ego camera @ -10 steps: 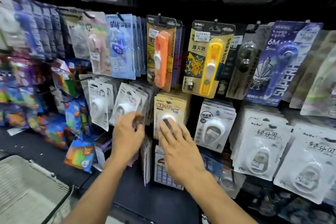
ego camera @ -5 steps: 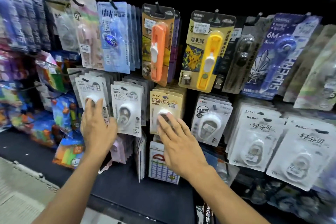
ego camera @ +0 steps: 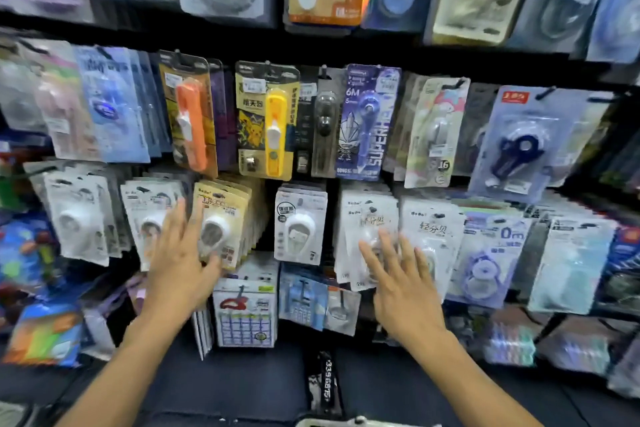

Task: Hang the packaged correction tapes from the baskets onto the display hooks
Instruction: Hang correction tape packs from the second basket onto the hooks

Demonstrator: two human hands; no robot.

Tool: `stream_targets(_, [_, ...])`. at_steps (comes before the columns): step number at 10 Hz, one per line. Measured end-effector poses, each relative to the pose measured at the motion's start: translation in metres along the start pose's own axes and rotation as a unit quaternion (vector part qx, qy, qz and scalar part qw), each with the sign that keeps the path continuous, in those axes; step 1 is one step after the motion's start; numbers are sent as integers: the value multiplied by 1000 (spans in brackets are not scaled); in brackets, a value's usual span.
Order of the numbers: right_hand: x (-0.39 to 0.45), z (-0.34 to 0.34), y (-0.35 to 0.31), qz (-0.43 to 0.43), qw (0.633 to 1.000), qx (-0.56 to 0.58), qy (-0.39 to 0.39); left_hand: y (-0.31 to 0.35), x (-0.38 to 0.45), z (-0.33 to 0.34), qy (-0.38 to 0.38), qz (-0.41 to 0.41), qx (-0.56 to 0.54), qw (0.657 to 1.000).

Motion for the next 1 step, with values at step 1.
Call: stream_targets(1, [-10, 5, 13, -4, 1000, 8, 1, 28, -9, 21, -63, 26, 24, 997])
Point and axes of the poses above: each hand's wrist, its own x-axis towards the middle knuckle, its own z-axis out of the palm, y = z × x, the point moved 10 cm from there along x, towards the middle knuckle, and after that the axes turned 2 degrees about z, right-handed, at the moved point
